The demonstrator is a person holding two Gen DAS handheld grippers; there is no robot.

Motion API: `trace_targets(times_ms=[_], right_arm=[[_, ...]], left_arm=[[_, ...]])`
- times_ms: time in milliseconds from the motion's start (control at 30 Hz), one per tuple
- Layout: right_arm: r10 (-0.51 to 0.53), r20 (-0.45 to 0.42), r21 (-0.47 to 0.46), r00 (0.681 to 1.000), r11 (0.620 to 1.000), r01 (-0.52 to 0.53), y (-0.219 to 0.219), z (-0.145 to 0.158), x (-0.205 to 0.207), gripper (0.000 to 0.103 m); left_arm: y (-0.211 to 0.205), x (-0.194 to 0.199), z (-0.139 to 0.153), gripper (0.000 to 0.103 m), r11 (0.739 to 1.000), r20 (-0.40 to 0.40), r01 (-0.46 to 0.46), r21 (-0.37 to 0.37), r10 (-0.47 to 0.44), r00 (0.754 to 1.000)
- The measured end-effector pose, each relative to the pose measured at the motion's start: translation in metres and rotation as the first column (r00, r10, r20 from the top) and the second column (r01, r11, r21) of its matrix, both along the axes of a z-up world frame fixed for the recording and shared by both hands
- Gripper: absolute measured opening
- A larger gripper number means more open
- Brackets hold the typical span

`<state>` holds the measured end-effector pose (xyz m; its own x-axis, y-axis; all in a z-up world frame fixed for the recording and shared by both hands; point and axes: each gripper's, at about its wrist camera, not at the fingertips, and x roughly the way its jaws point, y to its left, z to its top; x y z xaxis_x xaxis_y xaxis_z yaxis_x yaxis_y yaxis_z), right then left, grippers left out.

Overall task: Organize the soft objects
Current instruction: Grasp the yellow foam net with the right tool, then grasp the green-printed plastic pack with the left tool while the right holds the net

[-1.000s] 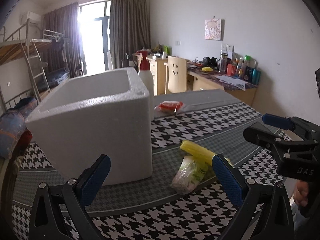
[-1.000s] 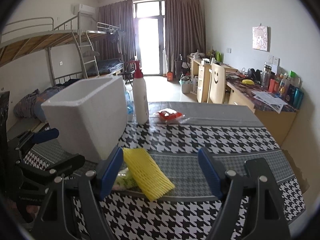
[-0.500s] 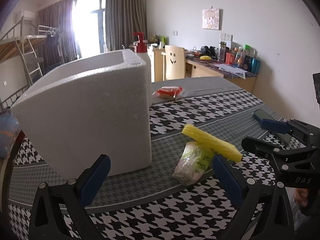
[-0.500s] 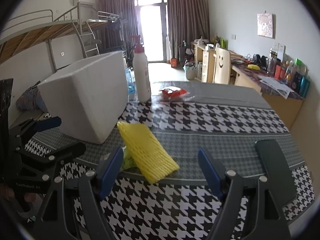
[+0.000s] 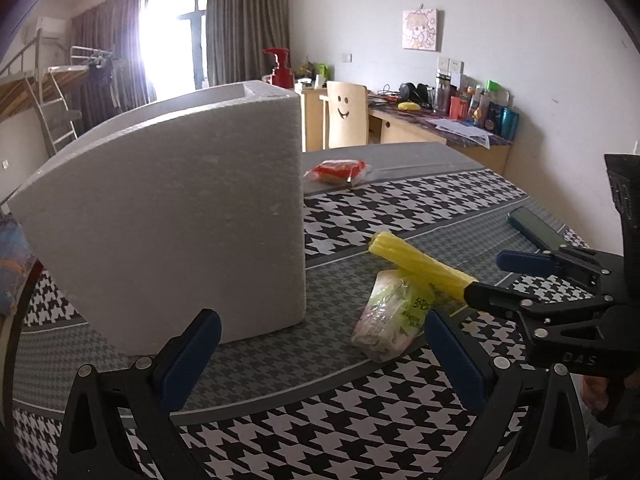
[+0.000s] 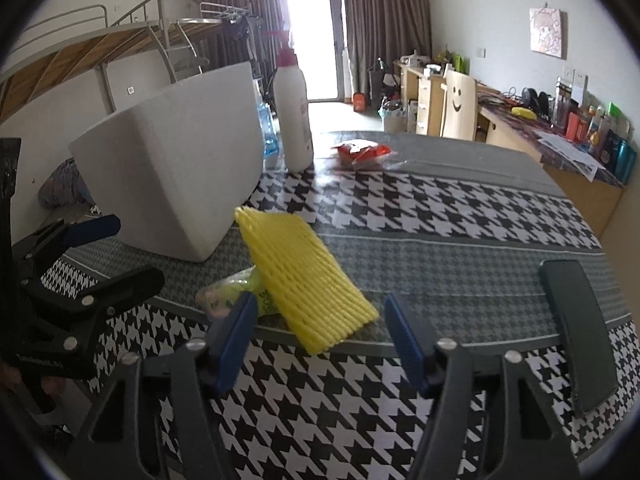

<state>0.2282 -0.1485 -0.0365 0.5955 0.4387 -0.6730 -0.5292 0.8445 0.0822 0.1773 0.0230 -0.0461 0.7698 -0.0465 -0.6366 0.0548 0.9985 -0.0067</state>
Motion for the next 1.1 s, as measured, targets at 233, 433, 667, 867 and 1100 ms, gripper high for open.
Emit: trace_targets(times_ms=[233, 433, 667, 867, 1100], right_arm=[[0.001, -0.041, -0.024, 0.999, 1.0, -0.002, 0.005, -0.01, 0.006, 0.056], [0.006, -0.057, -0.05, 0.998, 0.999, -0.009, 0.009, -0.015, 0.012, 0.048], [-0.001, -0.057, -0.065, 0.998, 0.998, -0.002, 0.006, -0.019, 0.017, 0.027], [-0.015, -0.048, -0.051, 0.999, 0.999, 0.012, -0.005, -0.015, 0.015, 0.018], [-0.037, -0.035, -0.031, 0.999, 0.999, 0.036, -0.017, -0.01, 0.009, 0.018]], left_arm=[[-0.006, 0.005, -0.007, 0.102, 1.0, -0.025, 0.025, -0.002, -0.025, 0.999], [-0.013, 0.009, -0.009, 0.102, 0.999, -0.043, 0.049, 0.016, -0.048, 0.998], [-0.023, 0.014, -0.011, 0.102, 0.997, -0.049, 0.074, 0.019, -0.073, 0.996], [-0.032, 0.021, -0.016, 0.102, 0.995, -0.064, 0.102, 0.016, -0.1, 0.993], [-0.041, 0.031, -0.021, 0.091, 0.99, -0.092, 0.142, -0.004, -0.142, 0.986]])
